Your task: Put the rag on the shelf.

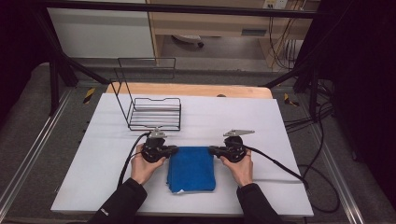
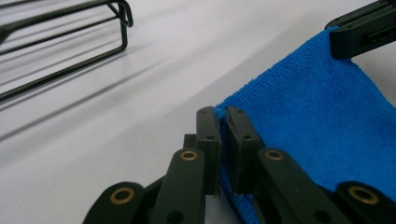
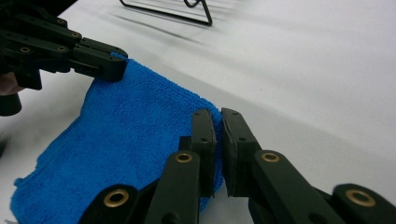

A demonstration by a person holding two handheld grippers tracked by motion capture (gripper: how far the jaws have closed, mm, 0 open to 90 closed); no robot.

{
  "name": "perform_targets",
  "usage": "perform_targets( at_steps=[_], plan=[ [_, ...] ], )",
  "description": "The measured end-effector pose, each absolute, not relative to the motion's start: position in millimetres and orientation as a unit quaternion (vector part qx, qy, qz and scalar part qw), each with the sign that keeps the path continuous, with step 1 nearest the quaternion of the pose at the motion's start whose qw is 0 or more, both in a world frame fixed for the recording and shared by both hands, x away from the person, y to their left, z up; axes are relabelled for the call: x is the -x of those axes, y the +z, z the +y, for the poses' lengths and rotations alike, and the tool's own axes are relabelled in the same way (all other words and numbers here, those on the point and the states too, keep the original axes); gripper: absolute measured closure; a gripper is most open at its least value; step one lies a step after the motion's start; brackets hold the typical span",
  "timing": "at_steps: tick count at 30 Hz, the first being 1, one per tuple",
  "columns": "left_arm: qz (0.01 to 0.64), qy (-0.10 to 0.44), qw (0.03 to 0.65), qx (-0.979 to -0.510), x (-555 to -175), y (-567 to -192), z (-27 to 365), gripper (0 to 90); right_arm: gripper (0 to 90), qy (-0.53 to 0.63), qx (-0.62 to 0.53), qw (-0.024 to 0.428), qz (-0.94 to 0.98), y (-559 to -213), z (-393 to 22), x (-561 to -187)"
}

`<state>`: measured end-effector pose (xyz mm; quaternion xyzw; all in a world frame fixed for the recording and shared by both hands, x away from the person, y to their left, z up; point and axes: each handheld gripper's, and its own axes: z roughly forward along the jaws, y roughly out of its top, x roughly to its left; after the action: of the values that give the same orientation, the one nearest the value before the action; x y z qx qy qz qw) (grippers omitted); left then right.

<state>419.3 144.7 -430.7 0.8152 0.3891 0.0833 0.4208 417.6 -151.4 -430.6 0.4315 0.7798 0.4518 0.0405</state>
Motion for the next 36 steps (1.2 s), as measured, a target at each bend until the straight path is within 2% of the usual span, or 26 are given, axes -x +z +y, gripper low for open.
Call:
perform_targets(
  at_steps=[36],
  plan=[
    [0.356,0.137,0.509,-0.772,-383,-372,156,84.7,85.6,0.532,-0.373,0.111,0.752,-378,-158,-390]
  ],
)
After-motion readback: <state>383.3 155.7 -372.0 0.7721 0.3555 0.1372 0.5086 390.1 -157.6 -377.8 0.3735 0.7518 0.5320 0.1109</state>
